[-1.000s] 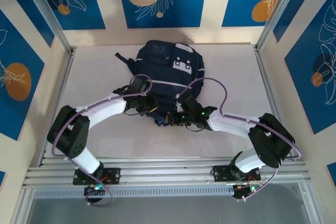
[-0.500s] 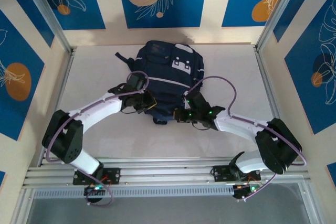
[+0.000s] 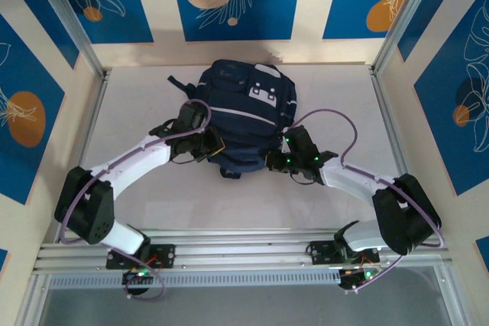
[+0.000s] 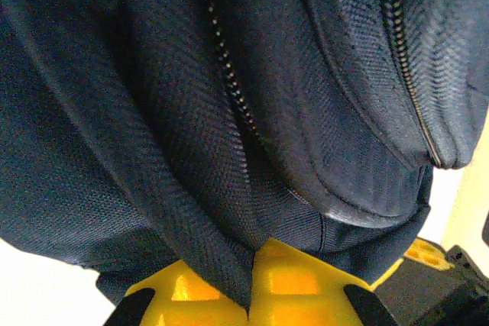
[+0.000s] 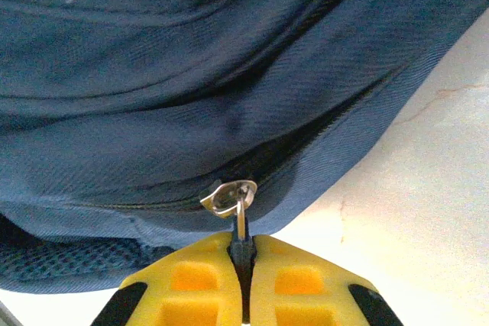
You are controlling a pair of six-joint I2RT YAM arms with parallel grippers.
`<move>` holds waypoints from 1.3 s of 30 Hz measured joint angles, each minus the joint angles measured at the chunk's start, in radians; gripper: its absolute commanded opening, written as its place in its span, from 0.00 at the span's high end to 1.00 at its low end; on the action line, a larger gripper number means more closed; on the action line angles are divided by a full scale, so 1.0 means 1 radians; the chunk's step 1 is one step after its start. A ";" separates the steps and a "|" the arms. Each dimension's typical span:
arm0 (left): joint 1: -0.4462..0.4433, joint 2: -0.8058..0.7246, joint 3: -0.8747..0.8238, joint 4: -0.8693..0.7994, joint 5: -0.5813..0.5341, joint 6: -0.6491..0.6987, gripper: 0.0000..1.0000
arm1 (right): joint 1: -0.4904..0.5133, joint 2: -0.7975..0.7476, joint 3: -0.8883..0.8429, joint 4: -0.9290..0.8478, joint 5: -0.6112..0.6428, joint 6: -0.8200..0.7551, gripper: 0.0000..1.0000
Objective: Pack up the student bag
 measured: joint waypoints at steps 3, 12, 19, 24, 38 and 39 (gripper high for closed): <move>0.012 -0.015 -0.002 -0.006 0.010 0.016 1.00 | -0.031 0.001 0.000 0.000 -0.008 0.000 1.00; 0.060 -0.062 -0.009 -0.060 0.053 0.103 1.00 | -0.118 0.033 0.000 0.001 -0.047 -0.003 1.00; 0.096 -0.098 -0.012 -0.116 0.112 0.206 1.00 | -0.171 0.054 0.001 0.004 -0.084 0.004 1.00; 0.115 -0.124 -0.012 -0.158 0.153 0.284 1.00 | -0.208 0.101 0.024 0.002 -0.113 0.016 1.00; 0.135 -0.146 -0.012 -0.196 0.209 0.402 1.00 | -0.274 0.212 0.108 -0.021 -0.159 0.109 0.81; 0.137 -0.146 -0.012 -0.198 0.210 0.405 1.00 | -0.277 0.218 0.114 -0.024 -0.153 0.113 0.78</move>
